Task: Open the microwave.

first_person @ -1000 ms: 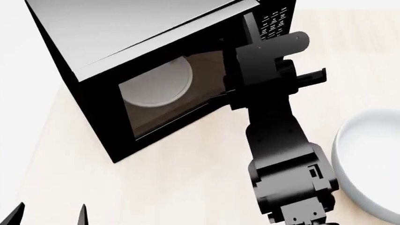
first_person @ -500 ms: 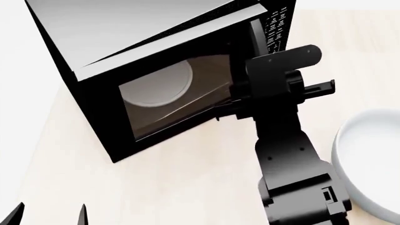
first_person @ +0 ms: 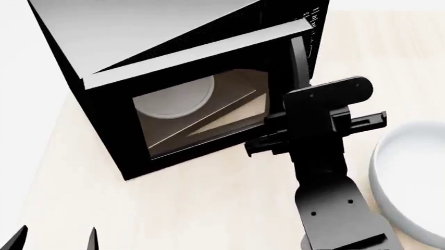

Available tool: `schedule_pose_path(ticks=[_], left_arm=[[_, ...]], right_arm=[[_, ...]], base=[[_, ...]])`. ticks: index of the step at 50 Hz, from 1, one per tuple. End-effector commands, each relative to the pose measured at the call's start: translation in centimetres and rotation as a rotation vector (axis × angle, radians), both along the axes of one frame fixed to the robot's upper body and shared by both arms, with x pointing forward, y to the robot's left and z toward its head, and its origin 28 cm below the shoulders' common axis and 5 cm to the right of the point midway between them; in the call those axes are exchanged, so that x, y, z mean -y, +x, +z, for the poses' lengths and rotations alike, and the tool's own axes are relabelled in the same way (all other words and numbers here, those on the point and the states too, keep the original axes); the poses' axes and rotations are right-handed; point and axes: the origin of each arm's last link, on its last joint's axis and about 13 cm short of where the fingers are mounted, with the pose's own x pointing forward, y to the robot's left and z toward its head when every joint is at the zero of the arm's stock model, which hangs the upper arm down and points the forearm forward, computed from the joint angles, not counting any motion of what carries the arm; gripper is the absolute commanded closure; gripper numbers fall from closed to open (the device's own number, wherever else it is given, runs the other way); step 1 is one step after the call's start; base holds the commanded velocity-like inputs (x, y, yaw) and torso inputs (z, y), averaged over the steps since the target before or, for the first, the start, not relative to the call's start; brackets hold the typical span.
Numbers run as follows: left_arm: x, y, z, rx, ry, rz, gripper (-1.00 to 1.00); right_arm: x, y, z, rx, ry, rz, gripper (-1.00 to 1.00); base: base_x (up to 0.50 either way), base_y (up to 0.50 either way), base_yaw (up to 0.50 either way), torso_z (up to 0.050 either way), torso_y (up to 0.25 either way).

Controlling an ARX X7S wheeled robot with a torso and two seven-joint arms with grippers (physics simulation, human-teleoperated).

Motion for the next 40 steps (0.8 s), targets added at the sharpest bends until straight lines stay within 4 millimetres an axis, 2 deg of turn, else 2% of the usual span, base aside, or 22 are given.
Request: schedule_pose_path(ticks=[1, 20, 40], left_arm=[[-0.1, 0.0, 0.0, 0.000, -0.002, 0.002, -1.00], [0.0, -0.1, 0.1, 0.002, 0.002, 0.000, -1.00], [0.0, -0.2, 0.1, 0.005, 0.005, 0.000, -1.00]], right_arm=[[-2.1, -2.3, 0.4, 0.034, 0.069, 0.169, 1.00], [-2.4, -5.4, -0.6, 0.055, 0.097, 0.221, 1.00], [-2.4, -6.7, -1.6, 0.065, 0.121, 0.247, 1.00]], base=[[0.00, 0.00, 0.00, 0.000, 0.010], [0.00, 0.00, 0.00, 0.001, 0.002], [0.00, 0.00, 0.00, 0.000, 0.002]])
